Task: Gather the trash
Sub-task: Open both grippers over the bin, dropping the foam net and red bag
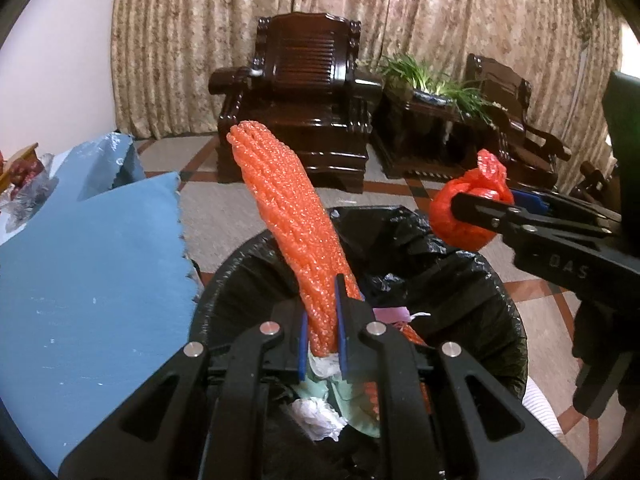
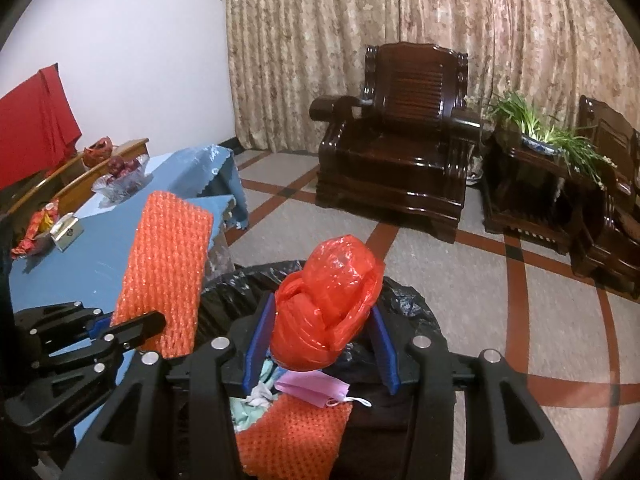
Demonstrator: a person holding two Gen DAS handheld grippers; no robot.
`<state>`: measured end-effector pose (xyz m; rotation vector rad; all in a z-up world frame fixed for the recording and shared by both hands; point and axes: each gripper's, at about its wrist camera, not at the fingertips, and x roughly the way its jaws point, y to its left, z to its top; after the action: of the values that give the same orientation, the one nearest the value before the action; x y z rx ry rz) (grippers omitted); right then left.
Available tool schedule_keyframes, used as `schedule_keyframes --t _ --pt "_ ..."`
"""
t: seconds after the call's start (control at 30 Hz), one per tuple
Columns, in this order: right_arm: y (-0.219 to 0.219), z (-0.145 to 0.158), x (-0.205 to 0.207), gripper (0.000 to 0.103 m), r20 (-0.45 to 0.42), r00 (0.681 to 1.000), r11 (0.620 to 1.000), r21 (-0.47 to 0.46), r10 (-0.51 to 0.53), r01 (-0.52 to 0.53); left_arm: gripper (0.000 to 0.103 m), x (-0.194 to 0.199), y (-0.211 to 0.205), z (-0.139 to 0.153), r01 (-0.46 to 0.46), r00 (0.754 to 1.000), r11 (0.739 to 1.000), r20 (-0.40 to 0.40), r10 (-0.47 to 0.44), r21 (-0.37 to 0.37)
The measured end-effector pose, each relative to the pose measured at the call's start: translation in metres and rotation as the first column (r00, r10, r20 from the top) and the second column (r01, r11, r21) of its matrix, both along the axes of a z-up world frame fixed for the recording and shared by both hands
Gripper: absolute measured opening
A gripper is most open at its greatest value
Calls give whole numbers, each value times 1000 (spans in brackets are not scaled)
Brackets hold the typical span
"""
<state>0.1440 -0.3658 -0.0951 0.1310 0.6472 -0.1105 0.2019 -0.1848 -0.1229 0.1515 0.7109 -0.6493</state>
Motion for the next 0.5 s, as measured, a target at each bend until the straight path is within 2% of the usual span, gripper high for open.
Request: schedule_keyframes --t 0.07,0.13,0.17,0.43,0.5 --pt "-1 -5 3 51 -11 1000 1000 -6 2 -2 16 2 0 -4 -1 1000 1000 -6 1 5" --pt "-3 -10 6 57 -25 1000 1000 -7 4 -4 27 4 1 -8 -3 1000 1000 -25 3 1" --pt "-4 -12 7 61 -29 1000 1000 -9 1 -1 34 5 4 -9 -9 1000 1000 -29 9 0" --pt "-7 -10 0 95 -15 999 999 -8 -31 31 54 7 24 -12 -52 998 999 -48 52 -7" --pt "-8 -6 -3 97 -11 999 999 6 -33 33 66 4 30 -7 -73 997 997 -37 72 -7"
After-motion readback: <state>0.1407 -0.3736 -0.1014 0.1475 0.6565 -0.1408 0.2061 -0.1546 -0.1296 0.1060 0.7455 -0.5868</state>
